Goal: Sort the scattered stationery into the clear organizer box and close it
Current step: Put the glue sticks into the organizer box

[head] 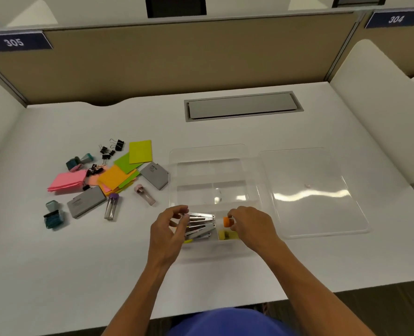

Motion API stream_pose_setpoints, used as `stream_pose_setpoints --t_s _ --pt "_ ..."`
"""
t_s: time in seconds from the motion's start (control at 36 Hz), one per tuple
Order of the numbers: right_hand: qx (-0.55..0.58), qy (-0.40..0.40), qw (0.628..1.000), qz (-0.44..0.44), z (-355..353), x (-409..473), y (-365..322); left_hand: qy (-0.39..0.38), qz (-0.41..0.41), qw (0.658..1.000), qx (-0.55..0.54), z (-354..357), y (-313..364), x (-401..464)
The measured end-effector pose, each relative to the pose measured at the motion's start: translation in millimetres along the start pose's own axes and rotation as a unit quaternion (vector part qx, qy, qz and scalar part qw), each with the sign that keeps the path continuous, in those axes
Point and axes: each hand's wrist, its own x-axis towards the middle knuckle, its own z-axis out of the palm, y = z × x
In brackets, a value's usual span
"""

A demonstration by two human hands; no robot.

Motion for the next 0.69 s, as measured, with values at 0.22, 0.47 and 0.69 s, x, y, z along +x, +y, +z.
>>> stream_pose_setpoints --t_s 0.22,0.47,0.69 --pt "0.014 -0.029 0.999 -0.007 5 -3 -4 0.049 -0.025 0.998 -0.007 -24 -10 -6" --pt "0.084 -0.05 0.995 0.019 3 -2 -7 0.094 -0.078 0.992 -0.038 -44 -25 -11" --pt "0.187 0.018 0.981 0.049 -3 1 -10 0.12 -0.09 0.987 -0.055 -59 -36 -12"
